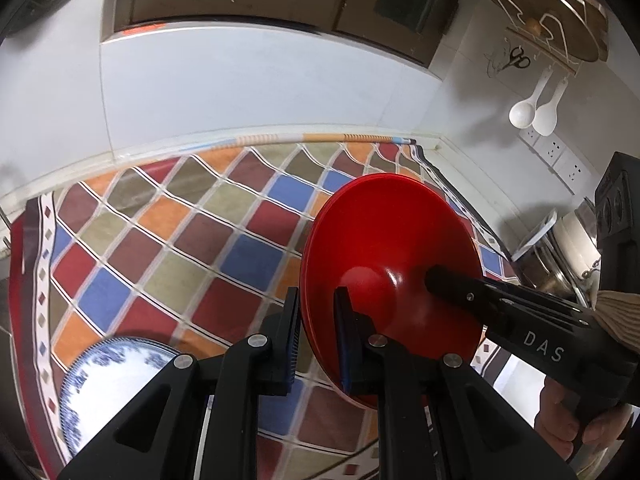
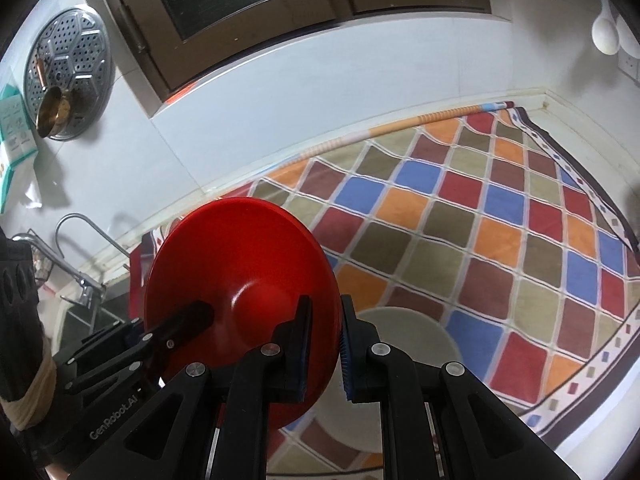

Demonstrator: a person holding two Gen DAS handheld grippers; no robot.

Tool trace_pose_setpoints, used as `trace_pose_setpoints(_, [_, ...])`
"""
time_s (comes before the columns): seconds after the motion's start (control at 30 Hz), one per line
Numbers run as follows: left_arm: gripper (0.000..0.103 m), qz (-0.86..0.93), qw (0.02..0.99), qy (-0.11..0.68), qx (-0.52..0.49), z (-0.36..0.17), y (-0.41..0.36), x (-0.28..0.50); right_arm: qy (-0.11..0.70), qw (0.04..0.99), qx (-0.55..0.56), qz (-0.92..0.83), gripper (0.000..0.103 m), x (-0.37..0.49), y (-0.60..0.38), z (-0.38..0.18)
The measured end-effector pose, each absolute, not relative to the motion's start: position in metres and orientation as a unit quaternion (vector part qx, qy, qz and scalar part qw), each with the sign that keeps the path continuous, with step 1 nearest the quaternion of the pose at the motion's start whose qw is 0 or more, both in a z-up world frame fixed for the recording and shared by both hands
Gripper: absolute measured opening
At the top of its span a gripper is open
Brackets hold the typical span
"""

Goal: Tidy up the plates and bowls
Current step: 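Lift the red bowl with both tools and carry it onto the white bowl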

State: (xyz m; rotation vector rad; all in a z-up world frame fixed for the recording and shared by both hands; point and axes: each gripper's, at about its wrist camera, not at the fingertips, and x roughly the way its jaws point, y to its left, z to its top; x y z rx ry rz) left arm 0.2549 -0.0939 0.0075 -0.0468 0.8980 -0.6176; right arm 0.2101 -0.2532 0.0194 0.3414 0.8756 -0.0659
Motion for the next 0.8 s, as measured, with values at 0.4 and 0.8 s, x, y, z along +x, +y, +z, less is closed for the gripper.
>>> trace_pose_setpoints(0.4, [0.017, -0.279, 0.84, 0.465, -0.034, -0.018, -0.125, 0.239, 0.443, 0.883, 0.155, -0.028, 0.014, 0.193, -0.292, 0.006])
trace_pose_setpoints(0.8, [0.017, -0.258, 0.825, 0.501, -0.043, -0.048, -0.135, 0.236, 0.483, 0.861, 0.157, -0.012, 0.014, 0.193, -0.305, -0.026])
